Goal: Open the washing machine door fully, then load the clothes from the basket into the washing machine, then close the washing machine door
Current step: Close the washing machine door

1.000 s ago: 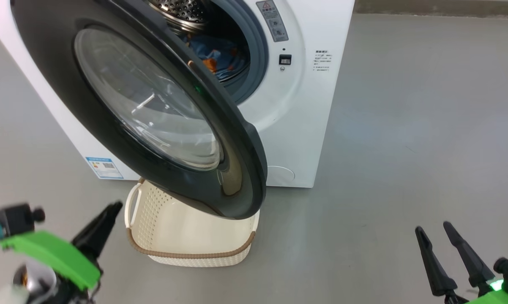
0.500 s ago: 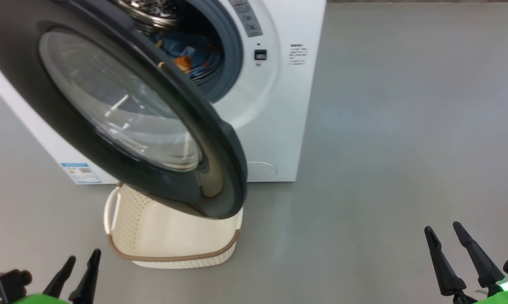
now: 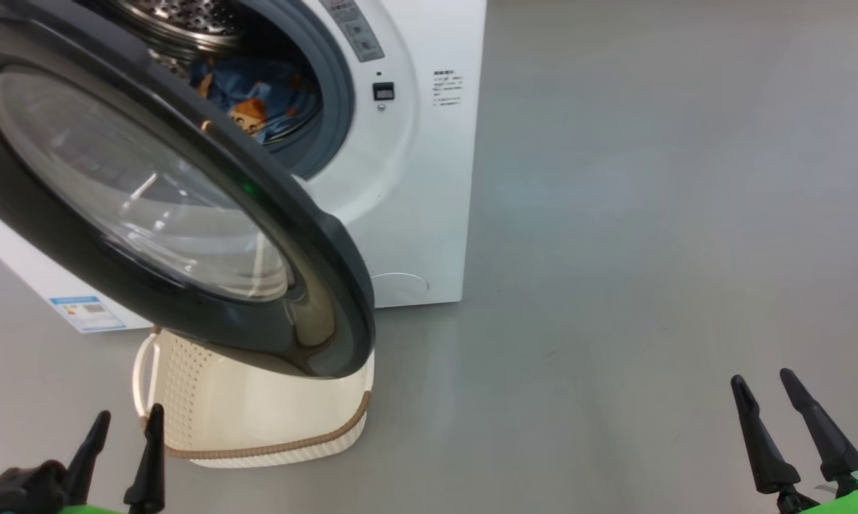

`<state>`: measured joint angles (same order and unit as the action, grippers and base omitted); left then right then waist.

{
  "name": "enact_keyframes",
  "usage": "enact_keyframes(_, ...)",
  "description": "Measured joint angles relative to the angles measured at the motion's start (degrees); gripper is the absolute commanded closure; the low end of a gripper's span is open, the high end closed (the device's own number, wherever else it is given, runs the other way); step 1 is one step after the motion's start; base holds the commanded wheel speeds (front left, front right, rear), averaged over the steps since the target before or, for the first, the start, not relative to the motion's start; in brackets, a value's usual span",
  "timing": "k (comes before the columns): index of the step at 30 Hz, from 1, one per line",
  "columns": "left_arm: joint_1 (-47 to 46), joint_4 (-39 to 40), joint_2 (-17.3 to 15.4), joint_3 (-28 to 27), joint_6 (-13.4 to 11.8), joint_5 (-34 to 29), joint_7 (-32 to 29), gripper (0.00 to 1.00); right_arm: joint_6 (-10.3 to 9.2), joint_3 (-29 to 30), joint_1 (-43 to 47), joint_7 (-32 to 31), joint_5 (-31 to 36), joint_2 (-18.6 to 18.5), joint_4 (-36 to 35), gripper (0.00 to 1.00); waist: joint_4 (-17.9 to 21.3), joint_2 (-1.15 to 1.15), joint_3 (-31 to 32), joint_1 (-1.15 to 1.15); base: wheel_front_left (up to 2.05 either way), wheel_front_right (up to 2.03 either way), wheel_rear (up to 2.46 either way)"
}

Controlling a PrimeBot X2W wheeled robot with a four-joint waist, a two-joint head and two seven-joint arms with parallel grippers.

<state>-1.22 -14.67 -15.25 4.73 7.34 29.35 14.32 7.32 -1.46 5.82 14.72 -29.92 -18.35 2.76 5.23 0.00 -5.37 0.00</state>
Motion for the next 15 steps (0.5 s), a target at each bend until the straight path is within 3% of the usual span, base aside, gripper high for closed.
enact_keyframes(8,3.9,6.1,5.9,-6.8,0.0,-11.5,0.3,0.0,0.0,0.1,0.0,0.0,0.0,0.2,0.1,0.0,0.9,0.0,0.3,0.0,0.0,0.0,0.0)
enact_keyframes(15,6.8,6.8,8.9,-8.4,0.0,-16.1,0.3,0.0,0.01,0.0,0.0,0.0,0.5,0.5,0.1,0.0,1.1,0.0,0.5,0.0,0.0,0.0,0.0)
